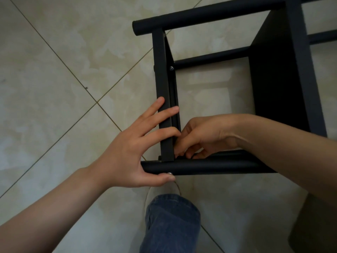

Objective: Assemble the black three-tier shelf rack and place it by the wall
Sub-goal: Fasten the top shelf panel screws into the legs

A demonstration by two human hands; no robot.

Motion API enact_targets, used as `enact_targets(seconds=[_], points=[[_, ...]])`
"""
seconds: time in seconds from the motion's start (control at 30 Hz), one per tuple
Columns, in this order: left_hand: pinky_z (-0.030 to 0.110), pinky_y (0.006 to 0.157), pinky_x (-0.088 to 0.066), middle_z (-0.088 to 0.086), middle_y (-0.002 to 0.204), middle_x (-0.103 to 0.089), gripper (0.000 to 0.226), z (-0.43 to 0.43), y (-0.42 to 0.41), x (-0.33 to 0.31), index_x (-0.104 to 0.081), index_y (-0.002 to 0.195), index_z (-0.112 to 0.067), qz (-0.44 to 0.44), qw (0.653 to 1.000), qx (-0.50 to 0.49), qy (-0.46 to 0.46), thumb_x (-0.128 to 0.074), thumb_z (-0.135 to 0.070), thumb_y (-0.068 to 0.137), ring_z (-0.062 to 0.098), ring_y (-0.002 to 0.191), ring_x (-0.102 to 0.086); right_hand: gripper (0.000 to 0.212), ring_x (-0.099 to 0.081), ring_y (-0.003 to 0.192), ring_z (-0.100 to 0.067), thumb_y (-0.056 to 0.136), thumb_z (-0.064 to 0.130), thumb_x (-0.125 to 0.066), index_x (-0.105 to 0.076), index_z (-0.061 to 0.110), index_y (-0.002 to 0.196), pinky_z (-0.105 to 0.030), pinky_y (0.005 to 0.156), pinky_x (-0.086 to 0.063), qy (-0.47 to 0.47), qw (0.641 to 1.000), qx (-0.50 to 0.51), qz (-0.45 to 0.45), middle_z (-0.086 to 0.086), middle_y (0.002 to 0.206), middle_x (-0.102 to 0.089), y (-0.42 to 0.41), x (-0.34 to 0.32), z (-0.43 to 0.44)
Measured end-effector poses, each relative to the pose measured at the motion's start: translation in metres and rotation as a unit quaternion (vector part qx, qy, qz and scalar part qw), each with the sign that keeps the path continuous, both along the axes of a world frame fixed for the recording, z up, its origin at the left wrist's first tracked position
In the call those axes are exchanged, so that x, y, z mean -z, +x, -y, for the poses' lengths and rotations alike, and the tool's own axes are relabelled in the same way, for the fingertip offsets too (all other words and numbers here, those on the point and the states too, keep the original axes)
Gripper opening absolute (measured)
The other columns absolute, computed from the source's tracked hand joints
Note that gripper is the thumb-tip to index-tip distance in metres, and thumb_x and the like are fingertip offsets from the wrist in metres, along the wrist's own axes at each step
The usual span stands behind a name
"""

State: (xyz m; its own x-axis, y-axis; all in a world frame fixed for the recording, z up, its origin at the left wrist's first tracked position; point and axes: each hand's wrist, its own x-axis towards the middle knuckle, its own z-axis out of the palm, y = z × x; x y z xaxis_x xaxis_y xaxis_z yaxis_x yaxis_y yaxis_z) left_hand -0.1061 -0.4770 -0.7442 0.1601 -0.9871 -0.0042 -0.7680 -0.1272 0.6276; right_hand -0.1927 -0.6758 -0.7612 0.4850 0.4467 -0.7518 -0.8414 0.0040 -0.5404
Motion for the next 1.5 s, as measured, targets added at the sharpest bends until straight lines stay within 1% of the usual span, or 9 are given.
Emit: enact_targets(seconds=[0.2, 0.37, 0.47, 0.63, 0.8, 0.93, 1.2, 1.37, 1.5], points=[[0.030, 0.119, -0.032, 0.001, 0.163, -0.031, 0.067, 0.000, 0.000, 0.000, -0.055, 0.133, -0.022, -0.001, 1.000, 0.003, -0.002, -0.073, -0.057, 0.079, 0.028, 0.157, -0.012, 0.014, -0.057, 0.071, -0.012, 0.086, 0.009, -0.070, -0.073, 0.013, 0.073, -0.025, 0.072, -0.049, -0.006, 1.000, 0.011, -0.011, -0.001, 0.073, -0.067, 0.001, 0.002, -0.006], [0.031, 0.120, -0.032, 0.003, 0.163, -0.032, 0.066, 0.000, 0.000, 0.000, -0.058, 0.132, -0.019, 0.000, 1.000, 0.002, -0.001, -0.074, -0.056, 0.079, 0.029, 0.157, -0.012, 0.007, -0.056, 0.073, -0.012, 0.087, 0.011, -0.071, -0.074, 0.011, 0.081, -0.023, 0.072, -0.047, 0.005, 1.000, 0.002, -0.014, -0.001, 0.077, -0.066, 0.001, 0.001, -0.001], [0.030, 0.119, -0.032, 0.002, 0.163, -0.031, 0.067, 0.000, 0.000, 0.000, -0.056, 0.133, -0.021, -0.002, 1.000, 0.002, 0.000, -0.074, -0.057, 0.079, 0.029, 0.157, -0.011, 0.010, -0.056, 0.075, -0.013, 0.087, 0.014, -0.072, -0.074, 0.013, 0.078, -0.023, 0.072, -0.047, -0.012, 1.000, -0.006, -0.009, -0.002, 0.080, -0.065, 0.001, 0.002, -0.002], [0.029, 0.119, -0.033, 0.002, 0.164, -0.031, 0.068, -0.002, 0.000, 0.002, -0.054, 0.134, -0.023, -0.002, 1.000, 0.001, -0.001, -0.075, -0.057, 0.078, 0.030, 0.157, -0.012, 0.021, -0.056, 0.070, -0.012, 0.087, 0.010, -0.071, -0.072, 0.016, 0.066, -0.025, 0.074, -0.047, -0.005, 1.000, 0.016, 0.002, 0.000, 0.072, -0.065, 0.001, 0.005, -0.007], [0.029, 0.119, -0.032, 0.002, 0.164, -0.031, 0.067, -0.001, -0.001, 0.003, -0.055, 0.133, -0.023, -0.003, 1.000, 0.000, 0.000, -0.074, -0.057, 0.079, 0.030, 0.157, -0.012, 0.015, -0.056, 0.073, -0.011, 0.087, 0.014, -0.072, -0.075, 0.015, 0.072, -0.022, 0.071, -0.047, -0.002, 1.000, -0.003, -0.002, -0.001, 0.078, -0.066, 0.000, 0.003, 0.000], [0.026, 0.118, -0.031, -0.001, 0.165, -0.030, 0.067, -0.002, -0.001, 0.003, -0.054, 0.134, -0.025, -0.002, 1.000, 0.001, -0.003, -0.072, -0.059, 0.079, 0.029, 0.157, -0.012, 0.021, -0.057, 0.069, -0.011, 0.087, 0.011, -0.069, -0.071, 0.016, 0.067, -0.022, 0.068, -0.046, -0.014, 1.000, -0.003, 0.002, 0.001, 0.071, -0.065, 0.001, 0.006, -0.008], [0.029, 0.121, -0.028, 0.002, 0.164, -0.031, 0.067, -0.001, -0.001, 0.003, -0.055, 0.132, -0.021, -0.002, 1.000, 0.001, -0.003, -0.072, -0.059, 0.080, 0.030, 0.157, -0.012, 0.012, -0.056, 0.075, -0.012, 0.088, 0.016, -0.071, -0.075, 0.014, 0.077, -0.024, 0.075, -0.046, -0.016, 1.000, -0.015, 0.009, -0.002, 0.081, -0.065, -0.001, 0.004, 0.000], [0.025, 0.120, -0.027, -0.001, 0.165, -0.029, 0.068, -0.001, -0.001, 0.003, -0.053, 0.135, -0.025, 0.004, 1.000, 0.003, -0.004, -0.073, -0.059, 0.079, 0.029, 0.157, -0.012, 0.012, -0.057, 0.073, -0.012, 0.088, 0.012, -0.070, -0.071, 0.015, 0.076, -0.026, 0.075, -0.047, -0.014, 1.000, -0.001, 0.012, 0.001, 0.076, -0.065, 0.001, 0.007, -0.006], [0.024, 0.119, -0.030, 0.000, 0.164, -0.030, 0.067, -0.001, -0.001, 0.002, -0.055, 0.133, -0.022, 0.000, 1.000, 0.001, 0.000, -0.072, -0.059, 0.079, 0.029, 0.157, -0.012, 0.005, -0.056, 0.077, -0.013, 0.087, 0.015, -0.073, -0.076, 0.014, 0.083, -0.026, 0.078, -0.047, -0.003, 1.000, -0.010, 0.011, -0.002, 0.082, -0.065, -0.001, 0.004, 0.003]])
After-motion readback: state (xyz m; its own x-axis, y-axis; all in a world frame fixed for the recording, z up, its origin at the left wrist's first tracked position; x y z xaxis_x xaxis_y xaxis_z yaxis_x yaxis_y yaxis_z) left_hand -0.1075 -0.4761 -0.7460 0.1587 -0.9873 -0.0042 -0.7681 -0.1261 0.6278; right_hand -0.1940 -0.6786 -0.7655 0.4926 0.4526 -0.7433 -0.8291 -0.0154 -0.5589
